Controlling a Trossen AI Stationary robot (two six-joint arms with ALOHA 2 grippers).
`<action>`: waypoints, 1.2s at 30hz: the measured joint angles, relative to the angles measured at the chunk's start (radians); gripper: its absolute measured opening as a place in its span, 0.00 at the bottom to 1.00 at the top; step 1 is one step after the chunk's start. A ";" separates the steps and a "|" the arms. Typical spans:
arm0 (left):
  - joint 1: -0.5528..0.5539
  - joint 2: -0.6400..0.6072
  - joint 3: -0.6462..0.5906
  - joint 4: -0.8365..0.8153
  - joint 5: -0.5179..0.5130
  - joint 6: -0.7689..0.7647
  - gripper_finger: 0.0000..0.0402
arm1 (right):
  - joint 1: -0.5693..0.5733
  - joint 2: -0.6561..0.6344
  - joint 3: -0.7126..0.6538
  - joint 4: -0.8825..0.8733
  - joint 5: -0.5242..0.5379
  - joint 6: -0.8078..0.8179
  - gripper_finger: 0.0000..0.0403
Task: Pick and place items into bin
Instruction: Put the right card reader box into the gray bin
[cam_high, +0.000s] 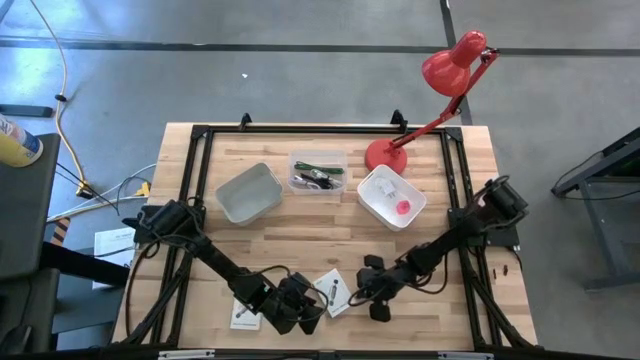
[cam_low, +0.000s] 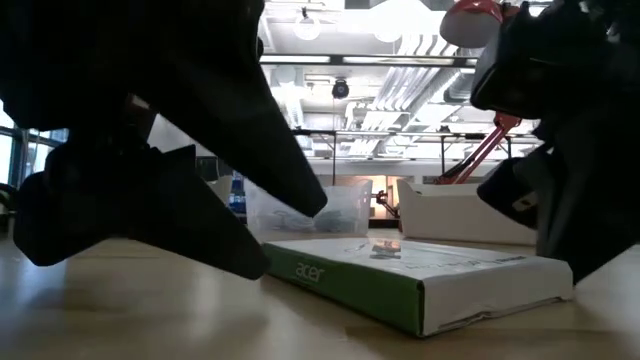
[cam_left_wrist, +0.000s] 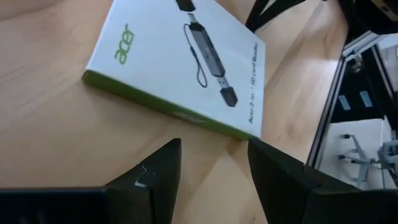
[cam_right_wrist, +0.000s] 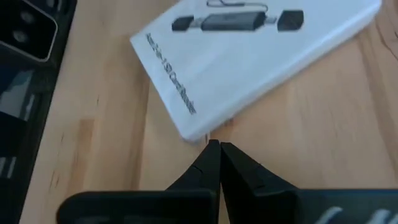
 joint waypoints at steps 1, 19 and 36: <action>0.001 0.000 0.000 -0.004 0.000 0.000 0.43 | 0.000 0.007 0.000 0.020 0.000 0.000 0.00; 0.038 -0.002 0.000 -0.030 0.111 0.006 0.43 | -0.017 0.100 0.166 -0.126 0.000 -0.066 0.01; 0.036 -0.003 0.001 -0.051 0.101 -0.010 0.43 | -0.031 -0.006 0.162 -0.254 0.016 -0.263 0.03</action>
